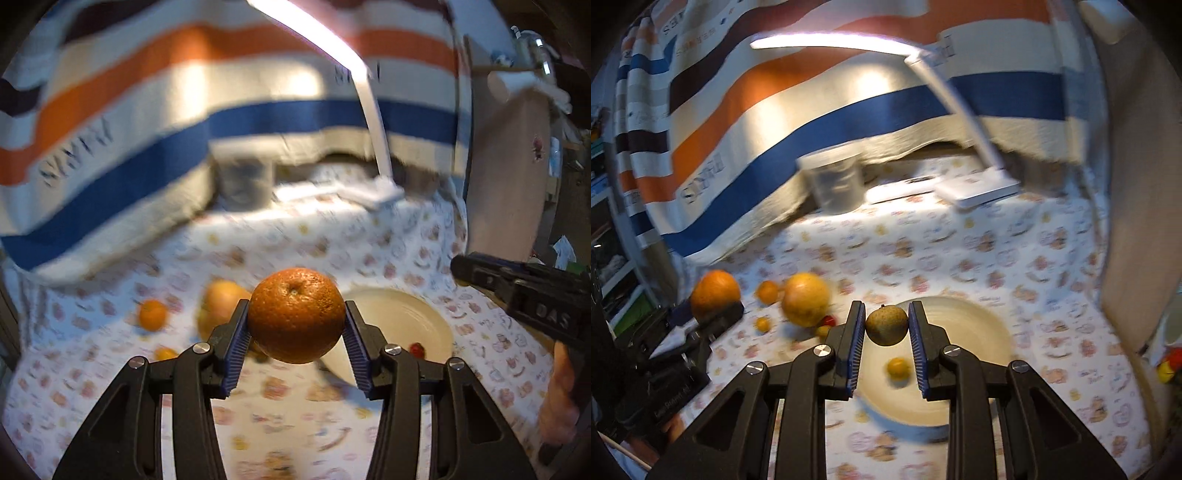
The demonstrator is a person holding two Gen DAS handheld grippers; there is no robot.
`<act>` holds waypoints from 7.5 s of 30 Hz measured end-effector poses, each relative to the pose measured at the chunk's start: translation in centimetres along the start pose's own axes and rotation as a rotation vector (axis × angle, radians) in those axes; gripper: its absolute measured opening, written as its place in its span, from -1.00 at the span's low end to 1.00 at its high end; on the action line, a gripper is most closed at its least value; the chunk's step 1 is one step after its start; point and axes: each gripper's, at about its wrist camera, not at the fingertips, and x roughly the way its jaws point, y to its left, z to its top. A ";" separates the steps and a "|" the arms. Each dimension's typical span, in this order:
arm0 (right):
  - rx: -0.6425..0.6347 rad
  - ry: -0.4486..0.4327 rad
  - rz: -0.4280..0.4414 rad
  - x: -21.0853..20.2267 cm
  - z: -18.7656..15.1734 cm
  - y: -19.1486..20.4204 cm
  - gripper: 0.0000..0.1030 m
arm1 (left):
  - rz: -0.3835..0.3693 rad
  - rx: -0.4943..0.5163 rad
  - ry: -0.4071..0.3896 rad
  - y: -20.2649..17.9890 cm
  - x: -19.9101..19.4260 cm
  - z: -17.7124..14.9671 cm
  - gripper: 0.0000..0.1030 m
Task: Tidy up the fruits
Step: 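Lift the orange with the left tool while the right tool carries the small fruit toward the plate, then lower the orange onto the plate and open the left tool while the right tool releases the small fruit, then close the right tool on a small green-yellow fruit while the left tool reaches toward a small orange, then close the left tool on the small orange while the right tool lifts its fruit, then carry the small orange with the left tool over the plate while the right tool carries its fruit there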
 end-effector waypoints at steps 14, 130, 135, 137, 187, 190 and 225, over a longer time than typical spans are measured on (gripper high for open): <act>0.107 0.136 -0.062 4.9 -2.9 -4.4 -0.52 | -0.077 -0.047 0.253 -1.3 10.1 -3.0 -0.08; -0.146 0.450 0.096 16.6 -1.3 11.7 -0.02 | 0.185 -0.298 0.244 20.4 5.8 -4.9 0.06; -0.190 0.466 0.065 19.1 -2.4 12.4 -0.25 | 0.173 -0.328 0.284 21.0 6.3 -5.4 0.06; -0.199 0.463 0.074 19.9 -2.9 12.6 -0.39 | 0.162 -0.321 0.302 20.8 6.6 -5.5 0.06; -0.139 0.298 0.016 17.5 -2.9 7.7 -0.54 | 0.124 -0.305 0.261 18.1 10.2 -5.5 -0.41; -0.129 0.284 0.018 16.7 -2.4 7.1 -0.54 | 0.099 -0.309 0.274 18.2 10.4 -5.5 -0.44; 0.055 0.044 -0.012 2.1 -2.5 -5.4 -0.54 | 0.049 -0.020 -0.058 8.5 1.5 -2.0 -0.50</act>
